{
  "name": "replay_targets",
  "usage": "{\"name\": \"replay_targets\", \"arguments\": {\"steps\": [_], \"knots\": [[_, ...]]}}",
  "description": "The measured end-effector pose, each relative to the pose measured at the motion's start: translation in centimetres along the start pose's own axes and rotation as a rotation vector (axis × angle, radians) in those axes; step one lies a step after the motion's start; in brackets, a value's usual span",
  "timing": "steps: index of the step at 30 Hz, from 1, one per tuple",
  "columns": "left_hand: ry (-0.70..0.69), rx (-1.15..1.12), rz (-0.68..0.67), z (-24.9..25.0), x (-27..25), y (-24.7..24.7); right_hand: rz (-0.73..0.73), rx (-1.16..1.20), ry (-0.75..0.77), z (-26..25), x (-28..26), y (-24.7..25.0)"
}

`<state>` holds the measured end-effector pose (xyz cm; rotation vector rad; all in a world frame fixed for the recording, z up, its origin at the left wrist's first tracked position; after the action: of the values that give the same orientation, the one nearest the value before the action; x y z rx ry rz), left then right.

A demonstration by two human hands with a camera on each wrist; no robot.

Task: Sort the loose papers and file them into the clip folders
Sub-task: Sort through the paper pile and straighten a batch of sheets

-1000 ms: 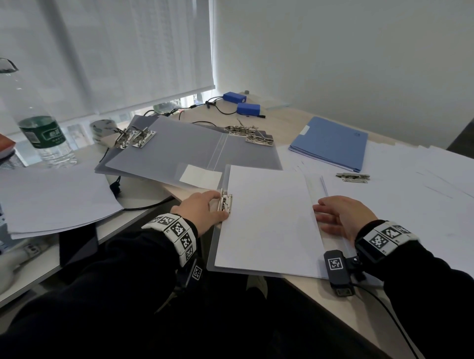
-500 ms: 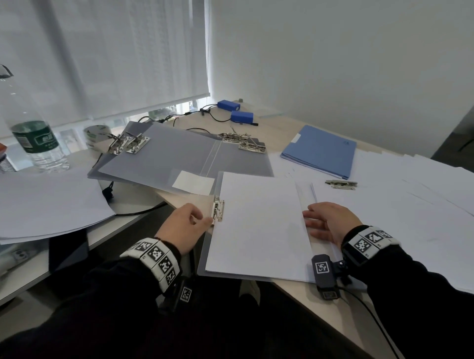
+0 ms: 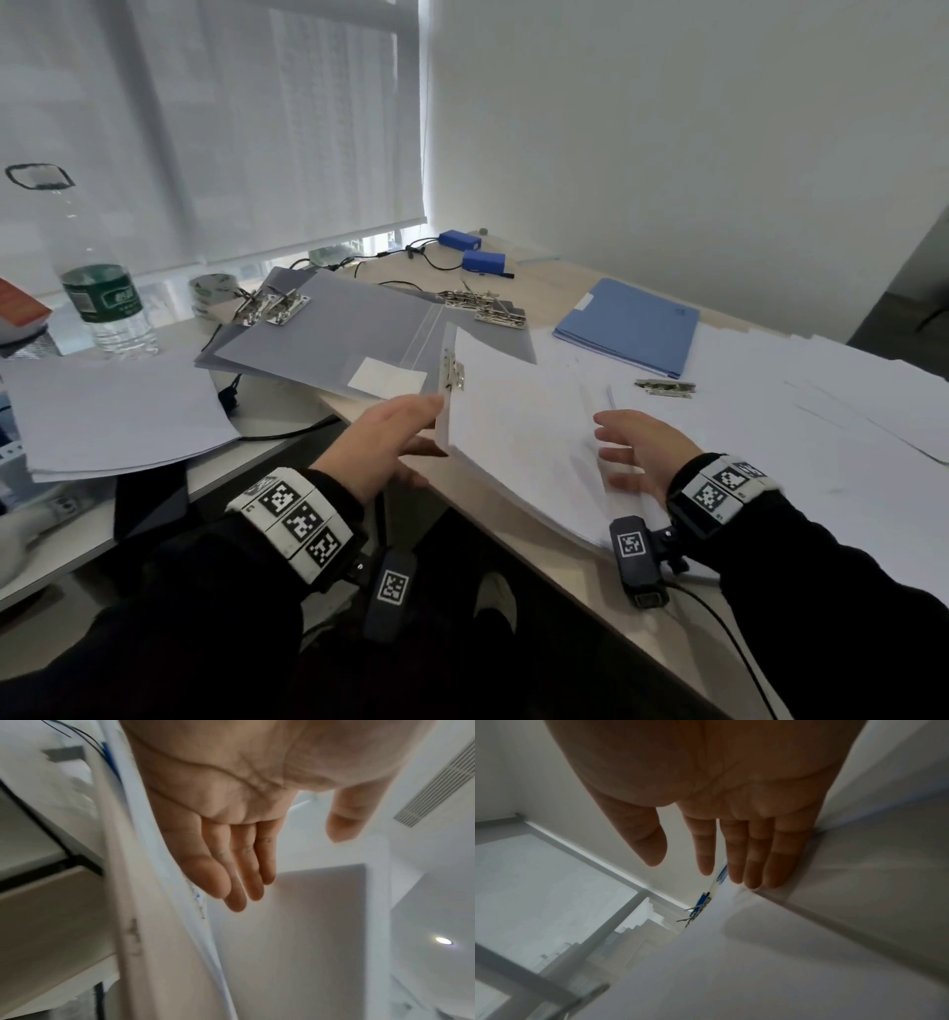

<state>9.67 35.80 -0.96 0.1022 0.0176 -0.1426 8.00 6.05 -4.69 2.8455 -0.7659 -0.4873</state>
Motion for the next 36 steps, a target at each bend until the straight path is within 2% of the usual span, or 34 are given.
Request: {"name": "replay_targets", "arguments": {"steps": [2,6,9,12,15,19,22,24,26,29,32,34,36], "knots": [[-0.089,-0.040,-0.031,2.4,-0.6,-2.0,-0.014,-0.031,0.047,-1.0,-1.5,0.9],[-0.110,-0.252,-0.124,5.8,-1.3,-7.9,-0.120,0.156,0.056,-3.3,-4.8,3.3],[-0.185,-0.233,-0.208,8.4,-1.4,-13.3,-0.124,0.278,0.094,-5.1,-6.3,6.3],[-0.233,-0.110,-0.299,9.4,-1.6,-18.9,0.019,0.425,0.145,-6.1,-6.1,11.4],[-0.234,0.116,-0.367,7.4,-1.2,-23.6,0.230,0.480,0.149,-5.2,-5.2,17.1],[-0.101,0.360,-0.314,2.5,0.1,-25.6,0.420,0.362,0.055,-1.5,-3.5,22.7],[0.061,0.361,-0.216,-0.5,1.2,-25.6,0.450,0.214,-0.069,2.1,-2.2,24.4],[0.142,0.319,-0.171,-1.9,1.7,-25.8,0.431,0.061,-0.134,4.0,-1.5,24.7],[0.166,0.276,-0.135,-1.7,1.6,-25.7,0.389,-0.158,-0.151,5.1,-1.2,24.5],[0.196,0.163,-0.031,-1.5,2.2,-24.8,0.331,-0.448,-0.055,4.9,-1.3,23.8],[0.334,-0.016,0.050,-3.0,2.7,-24.1,0.333,-0.535,0.035,4.5,-1.6,23.6],[0.448,-0.175,0.083,-4.0,2.4,-24.0,0.343,-0.553,0.038,4.4,-1.6,23.8],[0.516,-0.248,0.050,-4.6,1.4,-24.5,0.358,-0.547,0.028,4.5,-1.5,23.9]]}}
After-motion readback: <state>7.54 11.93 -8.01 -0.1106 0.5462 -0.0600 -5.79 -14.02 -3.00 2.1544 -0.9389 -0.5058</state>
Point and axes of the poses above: each hand's wrist, its own x-axis towards the middle knuckle, its own y-axis out of the back of the hand, z = x × y, the point moved 9 cm from there along x, towards the middle knuckle, and after that the axes turned 13 degrees about z, right-handed, at the moved point
